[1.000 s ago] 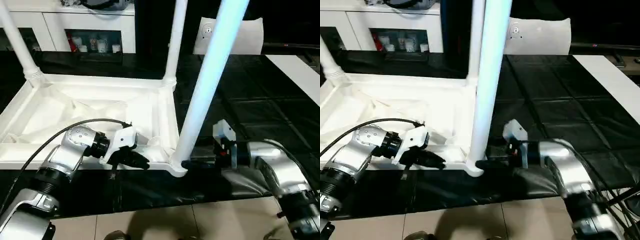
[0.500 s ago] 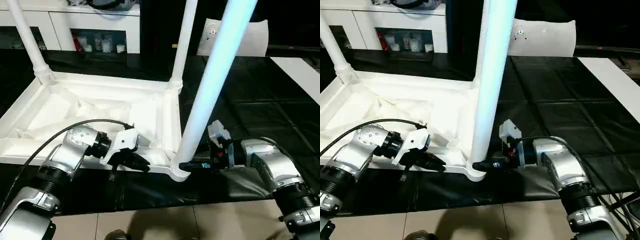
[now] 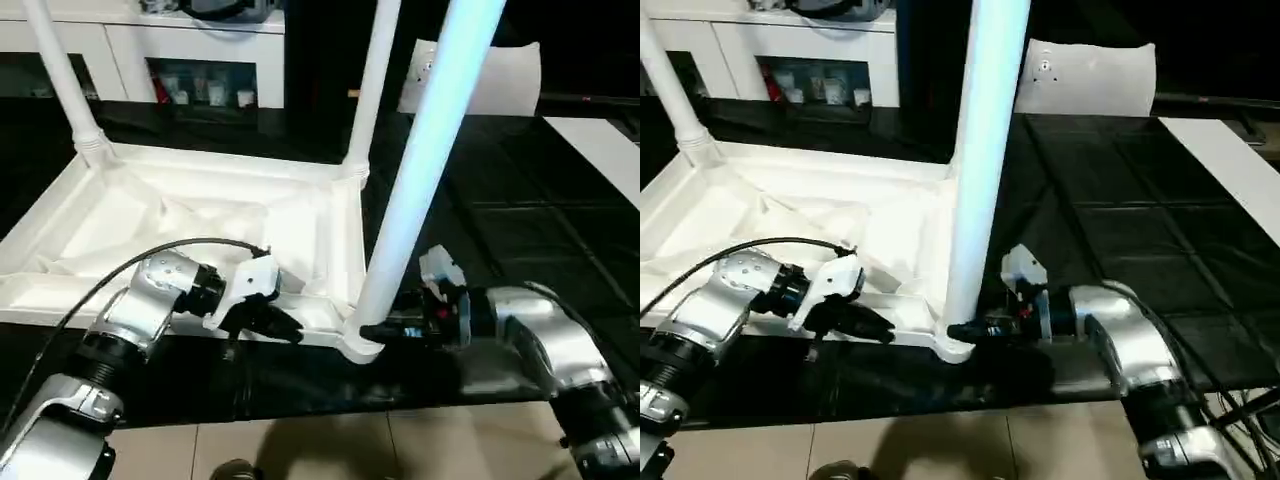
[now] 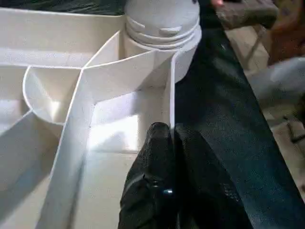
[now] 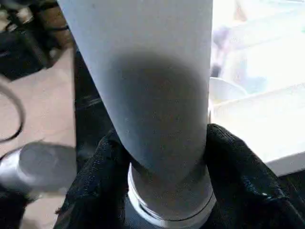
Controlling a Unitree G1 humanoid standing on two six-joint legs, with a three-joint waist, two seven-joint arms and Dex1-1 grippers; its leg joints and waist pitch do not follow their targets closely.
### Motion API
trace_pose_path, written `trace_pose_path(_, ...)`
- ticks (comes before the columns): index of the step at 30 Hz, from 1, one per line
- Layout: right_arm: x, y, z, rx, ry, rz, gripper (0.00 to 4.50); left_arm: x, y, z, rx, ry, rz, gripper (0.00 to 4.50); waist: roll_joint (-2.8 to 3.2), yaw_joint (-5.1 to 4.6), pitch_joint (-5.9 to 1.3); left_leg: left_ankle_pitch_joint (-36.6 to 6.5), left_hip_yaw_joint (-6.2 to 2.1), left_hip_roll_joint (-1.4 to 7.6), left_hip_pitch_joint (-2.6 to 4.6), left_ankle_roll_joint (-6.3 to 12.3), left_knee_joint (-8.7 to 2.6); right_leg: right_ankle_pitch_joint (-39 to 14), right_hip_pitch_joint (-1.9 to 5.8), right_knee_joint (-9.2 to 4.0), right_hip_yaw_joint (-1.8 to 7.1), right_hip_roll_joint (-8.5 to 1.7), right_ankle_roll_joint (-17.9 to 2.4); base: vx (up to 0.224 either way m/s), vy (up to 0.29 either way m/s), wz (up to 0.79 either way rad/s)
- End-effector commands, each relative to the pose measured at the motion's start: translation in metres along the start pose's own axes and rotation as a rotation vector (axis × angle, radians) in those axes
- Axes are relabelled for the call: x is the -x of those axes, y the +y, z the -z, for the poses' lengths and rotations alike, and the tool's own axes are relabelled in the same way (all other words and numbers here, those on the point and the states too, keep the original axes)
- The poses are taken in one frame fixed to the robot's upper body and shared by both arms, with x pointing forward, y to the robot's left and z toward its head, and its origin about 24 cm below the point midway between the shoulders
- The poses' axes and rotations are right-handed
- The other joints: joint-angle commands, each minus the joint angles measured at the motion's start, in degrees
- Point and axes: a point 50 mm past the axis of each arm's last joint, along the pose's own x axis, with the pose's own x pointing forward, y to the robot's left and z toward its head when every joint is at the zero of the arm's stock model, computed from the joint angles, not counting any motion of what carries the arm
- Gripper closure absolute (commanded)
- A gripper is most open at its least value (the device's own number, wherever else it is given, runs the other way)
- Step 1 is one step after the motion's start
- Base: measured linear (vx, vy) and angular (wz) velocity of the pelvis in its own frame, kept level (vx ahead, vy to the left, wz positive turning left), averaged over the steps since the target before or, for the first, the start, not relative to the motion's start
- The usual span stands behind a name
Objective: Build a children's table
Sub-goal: Rotate leg to tighten
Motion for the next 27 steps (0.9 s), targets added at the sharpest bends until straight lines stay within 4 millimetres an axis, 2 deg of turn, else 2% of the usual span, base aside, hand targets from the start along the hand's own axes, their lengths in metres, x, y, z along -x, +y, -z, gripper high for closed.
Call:
trace_pose_path(1, -0.027, 0.003, 0.009, -0.068, 0.007, 0.078, 2.47, -0.022, 0.01, -0.017, 0.073, -0.113, -0.138, 4.5, 0.28, -0.85, -2.98, -17.0, -1.54, 3.7, 1.7, -0.49, -4.72, -19.4, 1.47, -4.78, 2.49, -3.83, -11.5, 0.0, 0.0, 0.0)
trace_pose_path(2, -0.034, 0.0, 0.012, -0.087, 0.012, 0.14, 2.48, -0.026, 0.014, -0.023, 0.108, -0.15, -0.181, 4.5, 0.38, -1.07, -2.8, -18.3, -1.69, 3.65, 1.79, -1.44, -4.81, -22.0, 1.31, -4.97, 2.45, -3.88, -10.9, -0.058, 0.005, -0.06)
trace_pose_path(3, -0.041, -0.004, 0.012, -0.112, 0.003, 0.212, 2.49, -0.031, 0.018, -0.028, 0.136, -0.178, -0.22, 4.5, 0.02, -1.58, -2.67, -21.2, -2.14, 3.42, 1.97, -2.64, -4.78, -28.6, 1.16, -5.68, 2.17, -4.15, -9.0, -0.058, 0.005, -0.06)
trace_pose_path(4, -0.045, -0.006, 0.012, -0.128, -0.002, 0.258, 2.49, -0.034, 0.02, -0.031, 0.152, -0.191, -0.242, 4.5, 0.05, -1.86, -2.53, -22.4, -2.37, 3.39, 2.04, -3.08, -4.8, -31.8, 1.07, -5.96, 2.04, -4.27, -7.9, -0.064, 0.014, -0.1)
trace_pose_path(5, -0.05, -0.009, 0.012, -0.152, -0.013, 0.306, 2.5, -0.037, 0.023, -0.034, 0.175, -0.2, -0.273, 4.5, 0.04, -2.42, -2.44, -24.5, -2.79, 3.19, 2.2, -3.59, -4.73, -37.1, 0.94, -6.7, 1.61, -4.41, -5.5, -0.058, 0.025, -0.09)
trace_pose_path(6, -0.054, -0.011, 0.011, -0.171, -0.021, 0.346, 2.51, -0.04, 0.025, -0.037, 0.194, -0.206, -0.304, 4.5, 0.04, -3.25, -2.5, -26.2, -3.09, 3.16, 2.54, -3.85, -4.61, -39.0, 0.72, -7.12, 1.26, -4.4, -4.5, -0.058, 0.025, -0.09)
trace_pose_path(7, -0.058, -0.012, 0.01, -0.188, -0.027, 0.38, 2.52, -0.042, 0.028, -0.04, 0.211, -0.215, -0.334, 4.5, 0.32, -3.74, -2.52, -27.3, -3.28, 3.15, 2.53, -3.79, -4.71, -38.9, 0.79, -7.41, 1.03, -4.33, -4.1, 0.0, 0.0, 0.0)
trace_pose_path(8, -0.065, -0.016, 0.008, -0.209, -0.032, 0.437, 2.52, -0.048, 0.033, -0.047, 0.238, -0.233, -0.395, 4.5, 0.49, -4.14, -2.5, -27.9, -3.34, 3.27, 2.5, -3.87, -4.87, -38.0, 0.79, -7.39, 0.99, -4.25, -4.4, 0.0, 0.0, 0.0)
trace_pose_path(9, -0.071, -0.017, 0.006, -0.222, -0.034, 0.475, 2.52, -0.051, 0.036, -0.051, 0.257, -0.244, -0.434, 4.5, 0.61, -4.75, -2.49, -29.2, -3.63, 3.3, 2.44, -4.12, -5.06, -36.4, 1.01, -7.51, 0.43, -4.13, -4.8, 0.0, 0.0, 0.0)
trace_pose_path(10, -0.071, -0.017, 0.006, -0.222, -0.034, 0.475, 2.53, -0.051, 0.036, -0.051, 0.257, -0.244, -0.434, 4.5, 0.51, -5.03, -2.46, -29.7, -3.68, 3.29, 2.24, -4.26, -5.16, -36.0, 1.21, -7.5, 0.26, -4.04, -4.7, 0.0, 0.0, 0.0)
trace_pose_path(11, -0.078, -0.021, 0.003, -0.251, -0.046, 0.54, 2.53, -0.056, 0.039, -0.057, 0.282, -0.262, -0.477, 4.5, 0.67, -5.19, -2.62, -30.1, -3.69, 3.16, 2.42, -3.91, -5.13, -35.5, 1.27, -7.87, 0.16, -4.22, -4.4, 0.0, 0.0, 0.0)
trace_pose_path(12, -0.083, -0.023, 0.0, -0.272, -0.055, 0.585, 2.53, -0.059, 0.043, -0.062, 0.301, -0.276, -0.525, 4.5, 0.74, -5.64, -2.54, -30.4, -3.66, 3.14, 2.65, -3.74, -5.13, -34.5, 0.93, -7.96, 0.16, -4.26, -5.2, 0.0, 0.0, 0.0)
trace_pose_path(13, -0.089, -0.025, -0.003, -0.279, -0.058, 0.623, 2.53, -0.061, 0.045, -0.066, 0.319, -0.288, -0.572, 4.5, 0.76, -5.93, -2.49, -30.5, -3.67, 3.1, 2.42, -3.69, -5.16, -34.1, 1.04, -7.91, 0.13, -4.17, -5.3, 0.0, 0.0, 0.0)
trace_pose_path(14, -0.097, -0.027, -0.005, -0.302, -0.056, 0.684, 2.53, -0.063, 0.049, -0.072, 0.345, -0.305, -0.639, 4.5, 0.79, -6.03, -2.57, -30.4, -3.64, 3.08, 2.4, -3.75, -5.2, -33.7, 1.03, -7.86, 0.18, -4.14, -5.4, 0.0, 0.0, 0.0)
trace_pose_path(16, -0.103, -0.027, -0.009, -0.303, -0.081, 0.701, 2.53, -0.064, 0.05, -0.076, 0.343, -0.317, -0.673, 4.5, 0.68, -6.08, -2.65, -29.7, -3.46, 2.98, 2.62, -3.38, -5.07, -32.7, 0.8, -8.0, 0.34, -4.23, -5.8, 0.0, 0.0, 0.0)
trace_pose_path(18, -0.105, -0.027, -0.013, -0.3, -0.118, 0.704, 2.53, -0.064, 0.049, -0.079, 0.325, -0.317, -0.681, 4.5, 0.77, -5.86, -2.81, -26.8, -3.13, 3.11, 2.09, -2.13, -5.24, -28.6, 1.12, -7.72, 0.88, -4.29, -6.6, 0.0, 0.0, 0.0)
trace_pose_path(19, -0.104, -0.027, -0.014, -0.297, -0.124, 0.706, 1.99, -0.064, 0.049, -0.079, 0.32, -0.315, -0.681, 4.5, 0.74, -5.72, -2.92, -25.3, -2.94, 3.14, 1.88, -1.58, -5.35, -25.9, 1.25, -7.43, 1.05, -4.2, -7.2, 0.0, 0.0, 0.0)
trace_pose_path(21, -0.102, -0.028, -0.014, -0.279, -0.129, 0.718, 1.86, -0.062, 0.048, -0.077, 0.304, -0.307, -0.67, 4.5, 0.79, -5.42, -3.08, -22.8, -2.6, 3.22, 1.79, -0.86, -5.36, -22.0, 1.39, -6.96, 1.35, -4.12, -8.4, 0.0, 0.0, 0.0)
trace_pose_path(22, -0.097, -0.03, -0.013, -0.258, -0.128, 0.726, 1.86, -0.06, 0.046, -0.074, 0.286, -0.299, -0.656, 4.5, 0.68, -5.27, -3.11, -21.2, -2.44, 3.22, 1.48, -0.29, -5.36, -20.0, 1.59, -6.66, 1.48, -4.18, -9.0, 0.0, 0.0, 0.0)
trace_pose_path(23, -0.094, -0.031, -0.013, -0.24, -0.13, 0.729, 1.63, -0.058, 0.046, -0.072, 0.276, -0.297, -0.642, 4.5, 0.58, -5.3, -3.18, -20.0, -2.45, 3.15, 1.11, 0.02, -5.36, -19.3, 1.92, -6.47, 1.47, -4.22, -9.0, 0.0, 0.0, 0.0)
trace_pose_path(24, -0.091, -0.033, -0.012, -0.226, -0.13, 0.734, 1.48, -0.056, 0.045, -0.069, 0.272, -0.292, -0.633, 4.5, 0.73, -5.18, -3.44, -17.7, -2.44, 3.18, 0.87, 0.56, -5.27, -17.3, 2.26, -6.09, 1.45, -4.21, -9.2, 0.0, 0.0, 0.0)
trace_pose_path(25, -0.086, -0.033, -0.011, -0.206, -0.129, 0.732, 1.41, -0.053, 0.044, -0.066, 0.256, -0.289, -0.618, 4.5, 0.58, -5.31, -3.67, -15.5, -2.29, 3.16, 0.58, 1.48, -5.05, -14.7, 2.43, -5.83, 1.44, -4.08, -9.7, 0.0, 0.0, 0.0)
trace_pose_path(27, -0.078, -0.035, -0.01, -0.172, -0.128, 0.733, 1.31, -0.049, 0.042, -0.061, 0.237, -0.276, -0.593, 4.5, 0.41, -5.24, -4.05, -13.1, -1.99, 3.25, 0.73, 2.85, -4.56, -12.4, 2.22, -5.53, 1.46, -4.01, -10.8, 0.0, 0.0, 0.0)
